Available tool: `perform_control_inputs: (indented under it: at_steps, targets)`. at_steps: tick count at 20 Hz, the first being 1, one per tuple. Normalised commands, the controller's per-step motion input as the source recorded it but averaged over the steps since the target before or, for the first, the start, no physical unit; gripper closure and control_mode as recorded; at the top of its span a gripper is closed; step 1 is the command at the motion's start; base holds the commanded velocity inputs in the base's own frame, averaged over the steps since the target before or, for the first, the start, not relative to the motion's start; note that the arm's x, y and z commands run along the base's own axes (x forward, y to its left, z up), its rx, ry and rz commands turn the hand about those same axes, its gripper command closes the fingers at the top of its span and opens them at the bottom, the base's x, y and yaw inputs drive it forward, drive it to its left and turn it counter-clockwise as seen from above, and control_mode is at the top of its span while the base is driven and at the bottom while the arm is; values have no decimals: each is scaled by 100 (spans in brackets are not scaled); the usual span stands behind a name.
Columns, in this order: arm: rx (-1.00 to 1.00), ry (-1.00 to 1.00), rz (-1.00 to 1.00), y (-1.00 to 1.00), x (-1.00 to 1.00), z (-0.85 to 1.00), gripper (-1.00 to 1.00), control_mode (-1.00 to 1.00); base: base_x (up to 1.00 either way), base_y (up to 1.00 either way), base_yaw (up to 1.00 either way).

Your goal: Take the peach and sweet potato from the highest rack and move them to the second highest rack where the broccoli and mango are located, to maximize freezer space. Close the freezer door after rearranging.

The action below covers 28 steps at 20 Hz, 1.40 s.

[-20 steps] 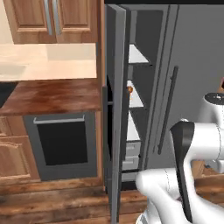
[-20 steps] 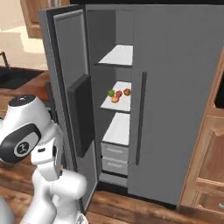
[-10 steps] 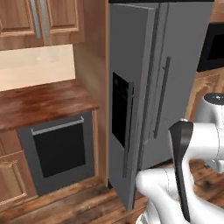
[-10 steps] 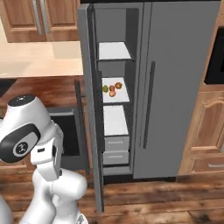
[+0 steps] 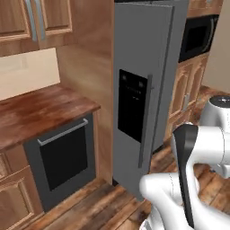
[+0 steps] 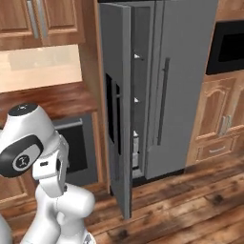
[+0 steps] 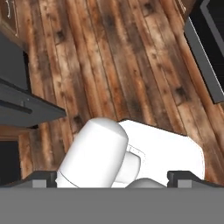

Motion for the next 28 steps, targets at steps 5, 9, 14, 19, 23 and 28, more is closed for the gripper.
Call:
perform_control_inputs:
  at_steps: [5,9,14,19,23,28]
  targets:
    - [0,0,0,0,0,0,-100,100,19,100,-49]
    - [0,0,0,0,0,0,-100,100,43,100,-46]
    - [0,0,0,0,0,0,-100,100,62,85,-46]
    - [0,0,0,0,0,0,-100,100,63,34,-43]
    - [0,0,0,0,0,0,-100,100,64,10,-40]
    - [0,0,0,0,0,0,-100,100,69,18,-31]
